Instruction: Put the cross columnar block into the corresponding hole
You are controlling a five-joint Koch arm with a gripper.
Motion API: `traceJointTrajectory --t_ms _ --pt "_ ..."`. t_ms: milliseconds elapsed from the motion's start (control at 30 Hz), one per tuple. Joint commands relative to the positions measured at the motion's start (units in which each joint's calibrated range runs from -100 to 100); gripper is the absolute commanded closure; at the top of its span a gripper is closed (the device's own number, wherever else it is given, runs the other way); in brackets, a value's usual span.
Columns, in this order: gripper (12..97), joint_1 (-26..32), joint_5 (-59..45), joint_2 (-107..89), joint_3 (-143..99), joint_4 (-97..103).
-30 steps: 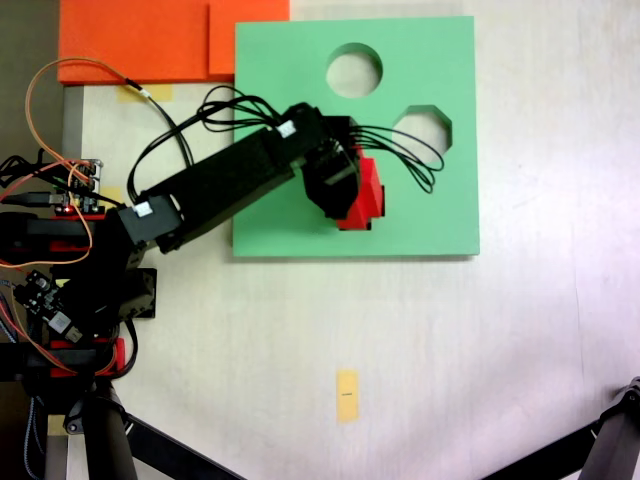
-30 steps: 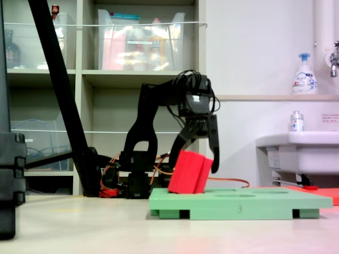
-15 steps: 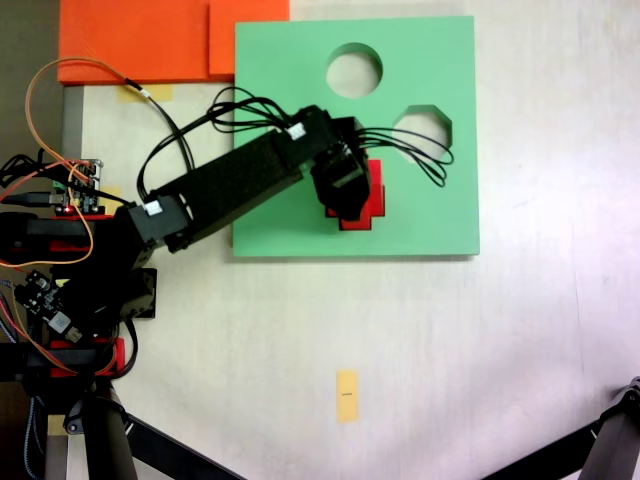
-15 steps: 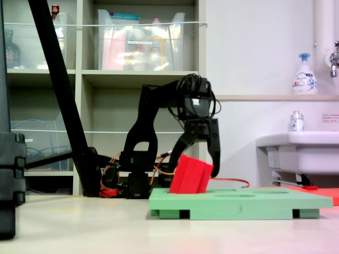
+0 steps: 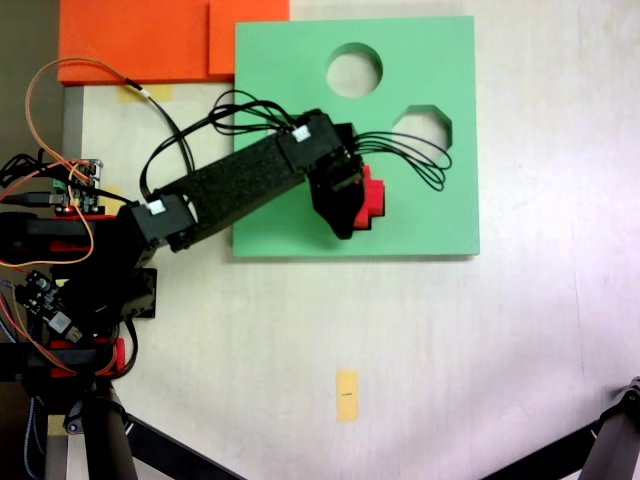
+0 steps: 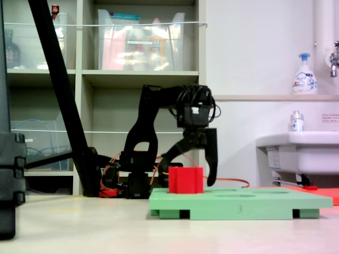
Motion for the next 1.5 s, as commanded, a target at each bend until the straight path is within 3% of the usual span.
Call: traceJointTrajectory --t_ms 0,100,267,400,467,600,633,733,833,1167,1367,1467 --pt "26.9 -0.24 -0.24 -5.11 0.92 -0.40" --pt "13.5 -0.24 -0.24 -7.21 0.92 -0.49" --pt "13.6 0.29 -0.54 -27.32 0.82 -0.59" --pt "14.4 -0.15 -7.47 -54.14 0.12 -0.59" --pt "21.3 -0.98 -15.38 -67.26 -0.47 -0.68" --pt "25.6 -5.47 -23.10 -83.60 -0.37 0.37" --pt "29.1 -7.18 -26.03 -86.40 -0.37 1.05" --pt "51.5 -15.43 -43.27 -95.20 -3.37 3.94" --pt "57.7 -19.98 -46.40 -102.60 -18.52 19.44" --pt "55.9 -23.64 -48.50 -102.60 -62.49 32.54" --pt "55.9 -23.44 -50.60 -102.60 -95.99 61.52" --pt "55.8 -22.37 -53.09 -102.60 -119.62 92.33"
